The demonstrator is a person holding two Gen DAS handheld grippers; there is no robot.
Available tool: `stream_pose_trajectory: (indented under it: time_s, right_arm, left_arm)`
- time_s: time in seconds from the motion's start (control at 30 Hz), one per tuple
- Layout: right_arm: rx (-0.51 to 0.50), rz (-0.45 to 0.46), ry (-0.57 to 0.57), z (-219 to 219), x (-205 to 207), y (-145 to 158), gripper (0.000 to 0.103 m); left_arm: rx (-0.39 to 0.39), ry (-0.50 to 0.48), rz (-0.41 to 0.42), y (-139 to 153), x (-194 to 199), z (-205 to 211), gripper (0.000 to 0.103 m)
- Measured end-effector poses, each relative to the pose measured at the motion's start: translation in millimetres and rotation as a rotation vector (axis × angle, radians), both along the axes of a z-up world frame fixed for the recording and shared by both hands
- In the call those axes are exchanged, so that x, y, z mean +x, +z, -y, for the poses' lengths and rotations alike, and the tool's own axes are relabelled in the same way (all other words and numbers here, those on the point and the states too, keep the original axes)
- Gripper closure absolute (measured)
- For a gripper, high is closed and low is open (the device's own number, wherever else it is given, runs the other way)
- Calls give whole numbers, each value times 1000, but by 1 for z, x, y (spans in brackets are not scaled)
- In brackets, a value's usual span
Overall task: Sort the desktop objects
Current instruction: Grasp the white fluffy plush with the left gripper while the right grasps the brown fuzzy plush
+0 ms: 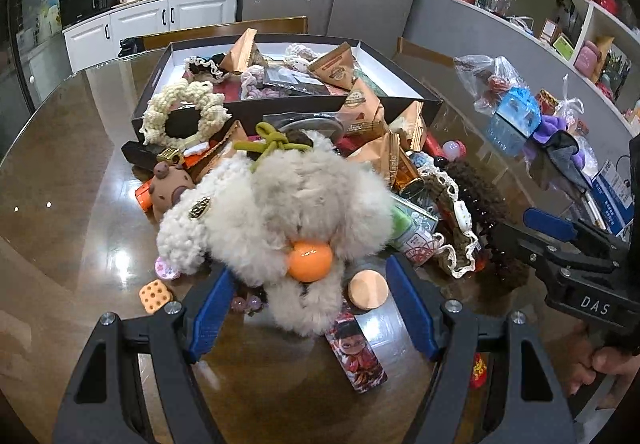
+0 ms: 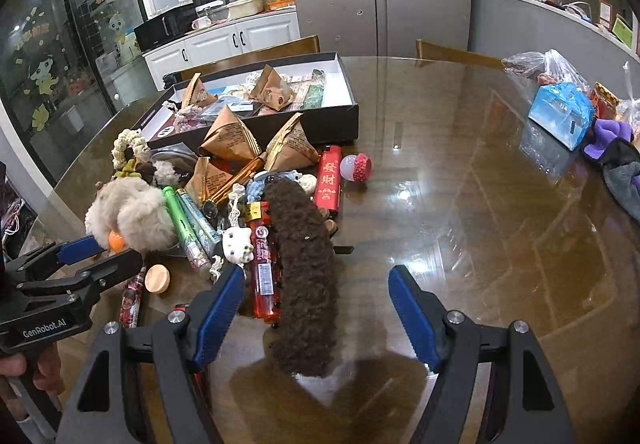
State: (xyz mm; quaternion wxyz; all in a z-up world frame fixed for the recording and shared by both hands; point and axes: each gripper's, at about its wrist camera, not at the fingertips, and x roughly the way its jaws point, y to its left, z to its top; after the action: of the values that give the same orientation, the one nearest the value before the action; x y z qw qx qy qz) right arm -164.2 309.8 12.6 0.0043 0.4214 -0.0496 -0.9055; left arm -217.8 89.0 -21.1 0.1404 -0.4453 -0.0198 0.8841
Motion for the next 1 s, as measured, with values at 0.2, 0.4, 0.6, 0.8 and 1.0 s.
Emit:
stream_pose_trajectory:
  time_s: [0.2,0.4,0.6,0.8,1.0]
  right_arm:
    - [7,12,3,-2,-5,-6,27]
    - [19,28,5,-2,-9,-12,27]
    - [-3,48,1,-5,-13,-19,27]
    - [-3,40,8,-5,-15,-21,27]
    - [-11,46,27,-2,-15,-25,33]
  left_arm:
    - [-31,-5,1,-3,-5,-6,27]
    - [-23,13,24,-11,-12,-2,27]
    - [-21,25,21,-13,-15,0,27]
    - [-69,18,-5,-15,-13,-5,27]
    - [-52,38,-18,-14,-13,0,55]
